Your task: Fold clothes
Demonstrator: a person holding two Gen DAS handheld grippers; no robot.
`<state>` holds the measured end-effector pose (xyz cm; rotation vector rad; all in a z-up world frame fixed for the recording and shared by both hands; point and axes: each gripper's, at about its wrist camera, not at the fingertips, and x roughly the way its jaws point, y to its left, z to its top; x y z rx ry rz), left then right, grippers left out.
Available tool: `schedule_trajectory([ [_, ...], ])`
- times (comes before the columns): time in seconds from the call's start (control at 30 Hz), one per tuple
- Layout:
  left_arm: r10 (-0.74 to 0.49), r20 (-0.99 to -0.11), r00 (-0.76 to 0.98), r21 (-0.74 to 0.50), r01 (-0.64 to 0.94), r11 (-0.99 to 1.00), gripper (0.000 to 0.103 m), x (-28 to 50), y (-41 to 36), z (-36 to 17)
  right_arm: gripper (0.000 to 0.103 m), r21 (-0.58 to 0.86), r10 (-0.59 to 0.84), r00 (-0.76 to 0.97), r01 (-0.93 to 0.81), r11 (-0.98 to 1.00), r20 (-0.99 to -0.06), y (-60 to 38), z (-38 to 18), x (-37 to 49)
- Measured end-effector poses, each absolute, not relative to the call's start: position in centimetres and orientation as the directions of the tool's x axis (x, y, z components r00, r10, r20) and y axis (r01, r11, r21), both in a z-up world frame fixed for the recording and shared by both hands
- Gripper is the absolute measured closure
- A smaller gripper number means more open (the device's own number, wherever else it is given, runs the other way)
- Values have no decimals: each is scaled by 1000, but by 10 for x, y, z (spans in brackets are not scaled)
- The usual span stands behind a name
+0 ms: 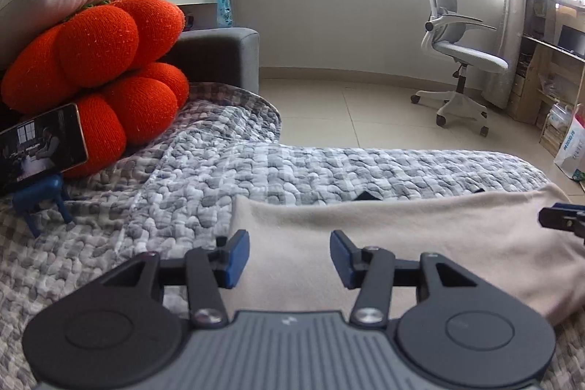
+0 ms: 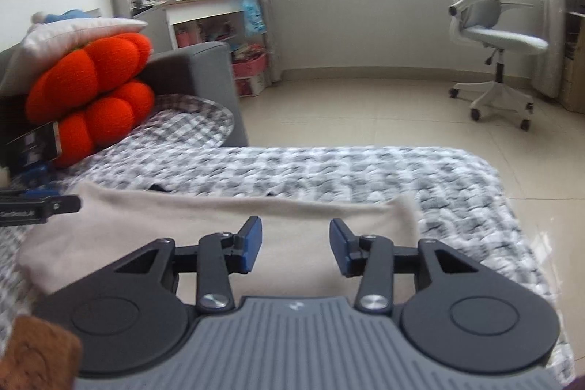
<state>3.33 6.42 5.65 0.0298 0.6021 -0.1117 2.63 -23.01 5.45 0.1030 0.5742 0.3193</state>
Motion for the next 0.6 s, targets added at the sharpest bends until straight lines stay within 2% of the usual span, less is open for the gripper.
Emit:
schedule_trajectory([
  [0.17,-150,-564,812,-32,161,986,50,6,55,45,57,277,455,703,-362,890,-546,-212,44,8],
  [0.23,-159,-572,805,-40,166,985,49,4,51,36,55,225,447,699,-391,892,-558,-195,41,0],
  [0.37,-127,-560,819,46,184,982,48,0,42,21,53,73,366,742,-397,915,-562,-170,36,-12],
  [0.6,-123,-550,826,33,169,985,48,-5,46,17,52,46,347,755,-388,920,-556,-175,32,-14],
])
